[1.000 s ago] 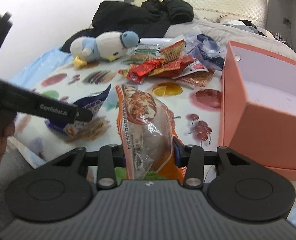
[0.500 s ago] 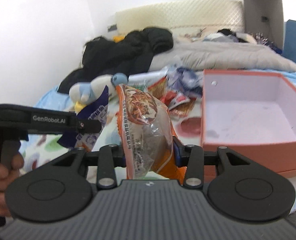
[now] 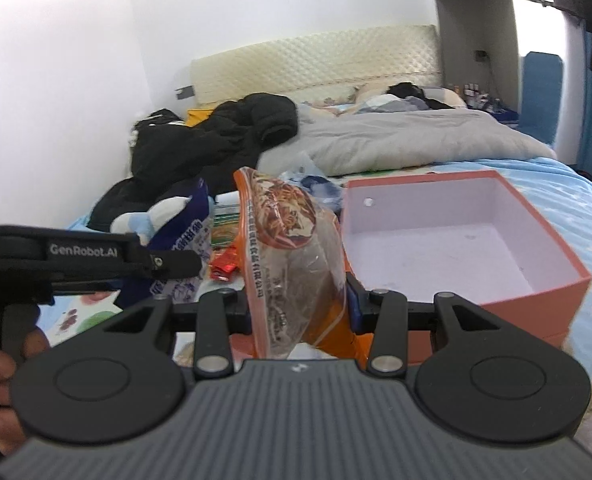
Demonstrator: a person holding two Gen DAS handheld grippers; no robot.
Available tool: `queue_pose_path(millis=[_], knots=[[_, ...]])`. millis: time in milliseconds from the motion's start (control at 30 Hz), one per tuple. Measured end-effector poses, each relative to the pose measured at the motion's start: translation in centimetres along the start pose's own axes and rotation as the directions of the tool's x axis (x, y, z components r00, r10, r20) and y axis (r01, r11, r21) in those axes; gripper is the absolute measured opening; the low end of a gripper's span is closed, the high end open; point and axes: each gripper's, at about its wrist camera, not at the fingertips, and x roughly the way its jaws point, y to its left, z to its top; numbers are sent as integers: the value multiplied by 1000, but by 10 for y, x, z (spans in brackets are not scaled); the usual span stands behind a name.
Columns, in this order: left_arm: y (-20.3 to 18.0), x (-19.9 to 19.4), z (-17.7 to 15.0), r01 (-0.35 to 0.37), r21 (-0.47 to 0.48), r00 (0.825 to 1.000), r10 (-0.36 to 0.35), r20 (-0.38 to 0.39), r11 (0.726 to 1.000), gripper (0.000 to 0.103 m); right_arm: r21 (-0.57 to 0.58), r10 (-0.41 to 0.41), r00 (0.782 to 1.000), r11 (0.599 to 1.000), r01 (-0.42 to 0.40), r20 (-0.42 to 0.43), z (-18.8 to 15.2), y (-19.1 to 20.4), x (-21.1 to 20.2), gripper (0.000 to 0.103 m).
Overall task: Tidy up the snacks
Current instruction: 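Lift both held bags and carry them over the open pink box, then lower both bags into the pink box and open both grippers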
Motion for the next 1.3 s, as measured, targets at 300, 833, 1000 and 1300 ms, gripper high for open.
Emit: queue_pose_path(millis=[300, 833, 1000, 1300], knots=[[-31, 35, 21, 68, 66, 998, -68, -2, 996, 44, 43, -70, 998, 997, 70, -7, 10, -35, 6, 43], [-100, 178, 81, 147, 170, 982, -124, -141, 974, 44, 133, -201, 976, 968, 211, -80, 52, -137, 83, 43], [-98, 220, 80, 125, 168, 972, -87, -219, 978, 44, 162, -199, 969, 961, 222, -150, 52, -163, 114, 44], [-88, 244, 68, 96, 170, 966, -51, -253, 981, 70, 207, -188, 949, 948, 243, -253, 24, -184, 140, 45]])
